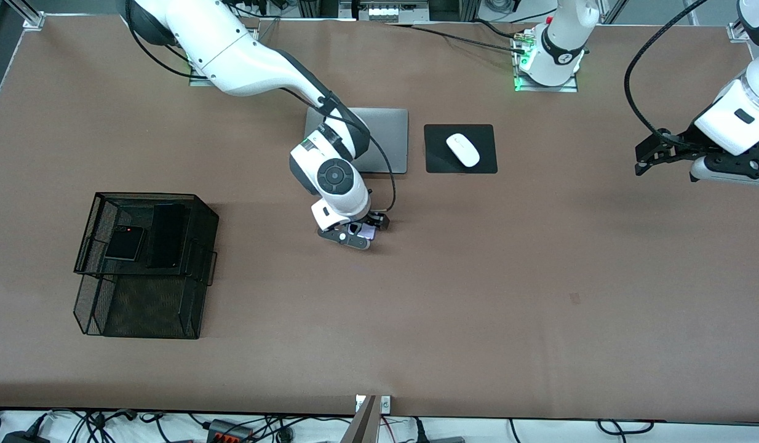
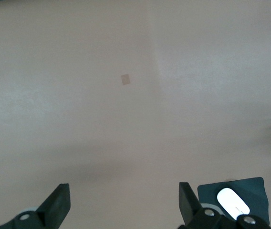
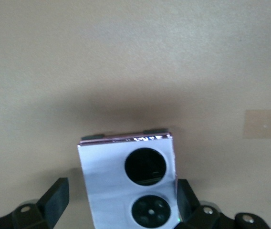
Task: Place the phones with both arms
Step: 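Grasp the white phone with the right gripper and lift it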
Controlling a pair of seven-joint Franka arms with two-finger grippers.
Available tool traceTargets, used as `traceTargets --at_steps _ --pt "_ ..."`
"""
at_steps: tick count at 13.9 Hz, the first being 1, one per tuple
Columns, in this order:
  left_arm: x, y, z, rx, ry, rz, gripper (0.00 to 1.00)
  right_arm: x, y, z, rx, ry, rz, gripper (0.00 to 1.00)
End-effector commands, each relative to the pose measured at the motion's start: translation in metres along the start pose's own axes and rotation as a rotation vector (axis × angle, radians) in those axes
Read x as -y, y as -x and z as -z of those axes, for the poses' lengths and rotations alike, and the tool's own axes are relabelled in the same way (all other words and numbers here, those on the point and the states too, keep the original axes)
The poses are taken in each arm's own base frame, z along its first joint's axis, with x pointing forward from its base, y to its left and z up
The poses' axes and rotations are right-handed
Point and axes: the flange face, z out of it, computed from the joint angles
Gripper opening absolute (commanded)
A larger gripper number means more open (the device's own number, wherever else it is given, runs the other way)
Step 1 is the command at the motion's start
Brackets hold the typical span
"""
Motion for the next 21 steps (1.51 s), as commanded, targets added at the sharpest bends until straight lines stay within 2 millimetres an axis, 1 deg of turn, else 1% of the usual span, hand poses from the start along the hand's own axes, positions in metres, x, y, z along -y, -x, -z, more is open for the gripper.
traceTargets --at_steps 1,4,8,10,12,13,14,15,17,21 --pt "-0.002 -0.005 0.009 -0.008 -0.013 -0.013 1.0 0.005 0.001 -0.007 -0.017 -0.006 -0.018 1.0" --pt "-0.003 -0.004 0.012 0.004 -0.012 -0.01 1.0 0.004 0.002 -0.013 -0.012 0.002 -0.016 1.0" --pt "-0.002 -0.001 0.015 0.022 -0.012 -0.008 1.0 0.003 0.002 -0.013 -0.025 0.016 0.008 1.0" --pt "-0.002 -0.002 0.015 0.022 -0.014 -0.01 1.0 0.003 -0.003 -0.005 -0.031 0.023 0.011 1.0" --pt "-0.002 -0.002 0.015 0.022 -0.012 -0.005 1.0 0.013 -0.013 0.021 -0.031 0.042 0.001 1.0" --pt "-0.001 -0.002 0.015 0.022 -0.013 -0.004 1.0 0.015 -0.015 0.026 -0.028 0.045 -0.002 1.0" --pt "0.001 -0.002 0.015 0.022 -0.011 0.001 1.0 0.015 -0.014 0.024 -0.027 0.048 -0.004 1.0" --pt "0.0 -0.002 0.015 0.022 -0.011 -0.001 1.0 0.017 -0.009 0.018 -0.024 0.052 0.003 1.0" --pt "0.0 -0.002 0.015 0.022 -0.011 -0.001 1.0 0.014 -0.008 0.002 -0.034 0.079 0.021 1.0" --pt "0.0 -0.002 0.015 0.022 -0.014 -0.002 1.0 0.014 -0.003 -0.011 -0.027 0.092 0.031 1.0"
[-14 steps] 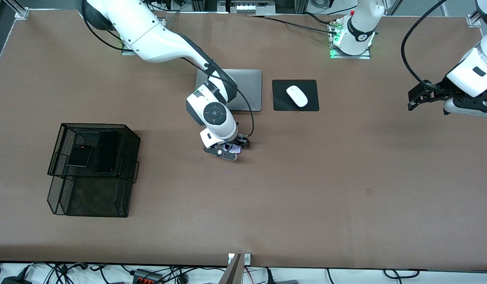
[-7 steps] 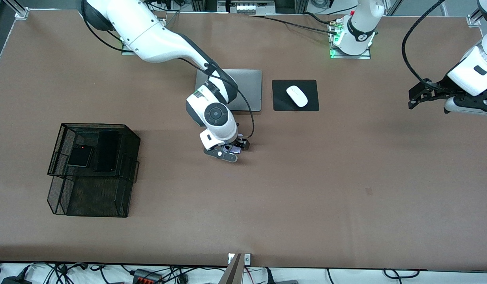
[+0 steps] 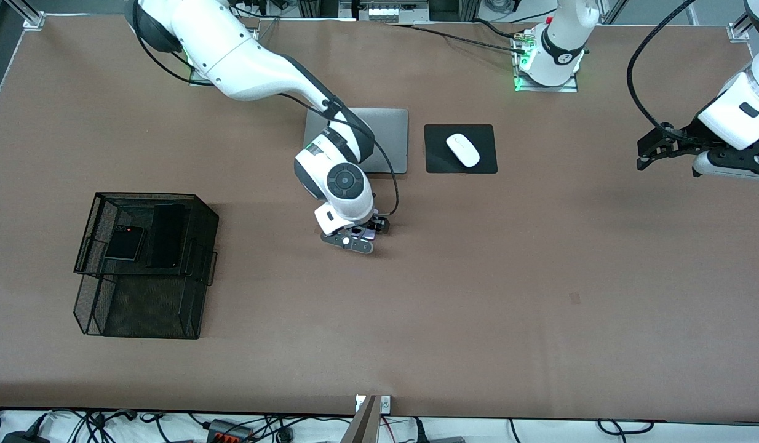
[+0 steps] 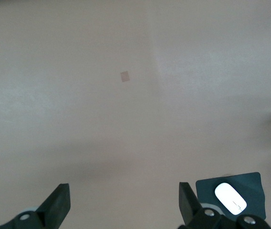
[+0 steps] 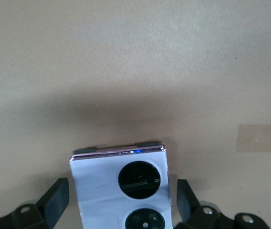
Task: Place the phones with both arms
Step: 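Carry the white phone into the basket with the right gripper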
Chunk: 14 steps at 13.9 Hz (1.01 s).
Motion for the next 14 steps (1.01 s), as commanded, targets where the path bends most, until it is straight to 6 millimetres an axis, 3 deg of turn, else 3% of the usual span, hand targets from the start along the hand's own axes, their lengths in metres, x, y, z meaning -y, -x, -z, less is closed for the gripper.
traceTargets --at_steps 1,3,4,5,6,8,9,12,14 --pt "0.001 -0.003 0.005 0.008 -0.017 -0.002 1.0 0.007 0.003 -0.006 -0.015 0.013 -0.004 1.0" --pt "0.001 -0.003 0.005 0.008 -0.017 -0.002 1.0 0.007 0.003 -0.007 -0.015 0.013 0.001 1.0" --pt "0.001 -0.003 0.005 0.009 -0.017 -0.002 1.0 0.006 0.001 -0.006 -0.017 0.013 0.009 0.77" --pt "0.001 -0.003 0.005 0.008 -0.017 -0.002 1.0 0.008 0.0 -0.001 -0.023 0.006 0.011 0.42" --pt "0.001 -0.003 0.005 0.008 -0.017 -0.002 1.0 0.008 -0.001 0.002 -0.024 0.003 0.01 0.26" --pt "0.001 -0.003 0.005 0.008 -0.017 -0.002 1.0 0.007 -0.01 0.024 -0.044 -0.013 0.001 0.19" --pt "0.001 -0.003 0.005 0.008 -0.017 -0.002 1.0 0.007 -0.018 0.047 -0.064 -0.029 -0.004 0.19" --pt "0.002 -0.003 0.005 0.009 -0.017 0.0 1.0 -0.015 -0.072 0.105 -0.135 -0.008 -0.065 0.19" --pt "0.001 -0.003 0.005 0.008 -0.017 -0.002 1.0 -0.045 -0.112 0.128 -0.172 0.036 -0.051 0.19"
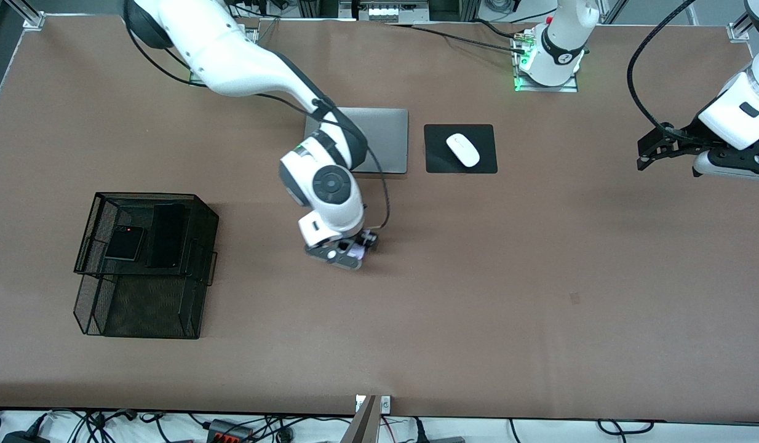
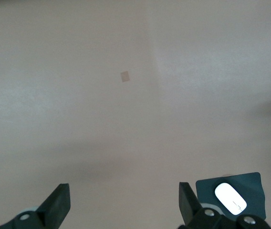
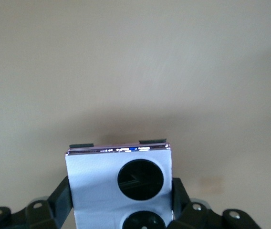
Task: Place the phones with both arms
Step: 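Carry the white phone into the basket with the right gripper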
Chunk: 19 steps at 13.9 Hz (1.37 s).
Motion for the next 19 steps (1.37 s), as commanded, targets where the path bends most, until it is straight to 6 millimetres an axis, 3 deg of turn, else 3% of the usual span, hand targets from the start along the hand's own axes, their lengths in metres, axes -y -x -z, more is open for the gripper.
traceTargets --at_steps 1,3,5,8,15,18,19 --pt "0.001 -0.003 0.005 0.008 -0.017 -0.002 1.0 -0.038 -0.056 0.021 -0.042 0.068 0.043 0.19" --pt "0.001 -0.003 0.006 0.007 -0.017 -0.001 1.0 -0.071 -0.087 0.024 -0.028 0.101 0.072 0.19" --pt "0.001 -0.003 0.005 0.01 -0.015 -0.002 1.0 -0.102 -0.116 0.046 -0.037 0.098 0.103 0.19" --pt "0.001 -0.003 0.006 0.008 -0.015 -0.003 1.0 -0.171 -0.168 0.062 -0.024 0.111 0.177 0.19" --pt "-0.004 -0.003 0.005 0.009 -0.013 -0.011 1.0 -0.319 -0.25 0.057 -0.002 0.115 0.208 0.2" --pt "-0.002 -0.003 0.005 0.009 -0.003 0.006 1.0 -0.355 -0.269 0.043 -0.026 0.11 0.27 0.2" --pt "-0.002 -0.003 0.005 0.009 -0.003 0.015 1.0 -0.358 -0.27 0.039 -0.026 0.109 0.29 0.2"
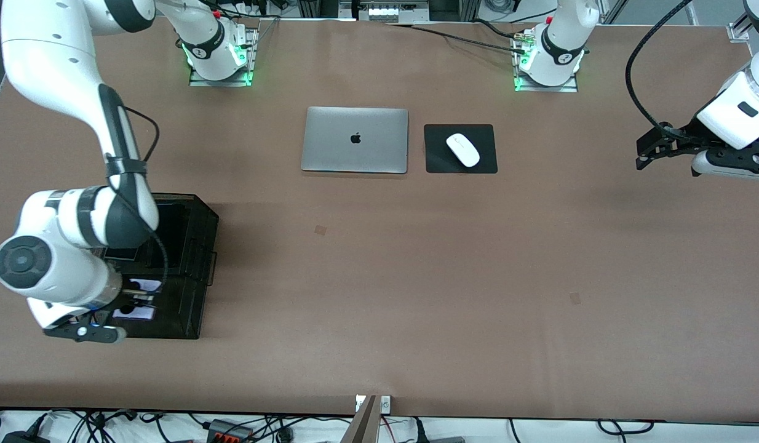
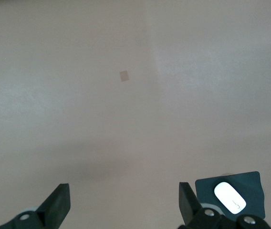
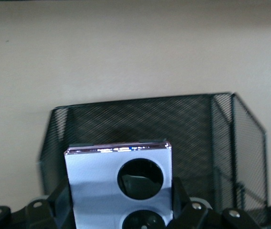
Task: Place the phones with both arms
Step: 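Carry the white phone into the basket with the right gripper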
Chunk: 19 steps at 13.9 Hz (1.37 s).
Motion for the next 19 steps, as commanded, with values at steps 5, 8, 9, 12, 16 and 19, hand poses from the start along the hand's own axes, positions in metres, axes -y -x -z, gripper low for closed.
traceTargets --at_steps 5,8,9,12,16,19 --pt "-0.002 0.0 0.006 0.021 -0.002 0.02 1.0 -0.016 -0.002 -0.052 0.008 -0.02 0.062 0.2" --pt "-0.002 0.0 0.007 0.019 -0.003 0.037 1.0 -0.014 0.005 -0.072 0.043 -0.018 0.072 0.22" --pt "-0.002 0.0 0.006 0.021 -0.003 0.037 1.0 -0.015 0.009 -0.08 0.055 -0.02 0.088 0.22" --pt "-0.002 0.0 0.007 0.019 -0.003 0.037 1.0 -0.019 0.012 -0.089 0.069 -0.022 0.074 0.99" --pt "-0.003 0.0 0.006 0.021 -0.001 0.038 1.0 -0.021 -0.003 -0.021 -0.028 -0.031 0.08 1.0" --pt "-0.002 -0.001 0.006 0.017 0.043 0.053 1.0 -0.017 -0.007 0.059 -0.113 -0.062 0.081 1.0"
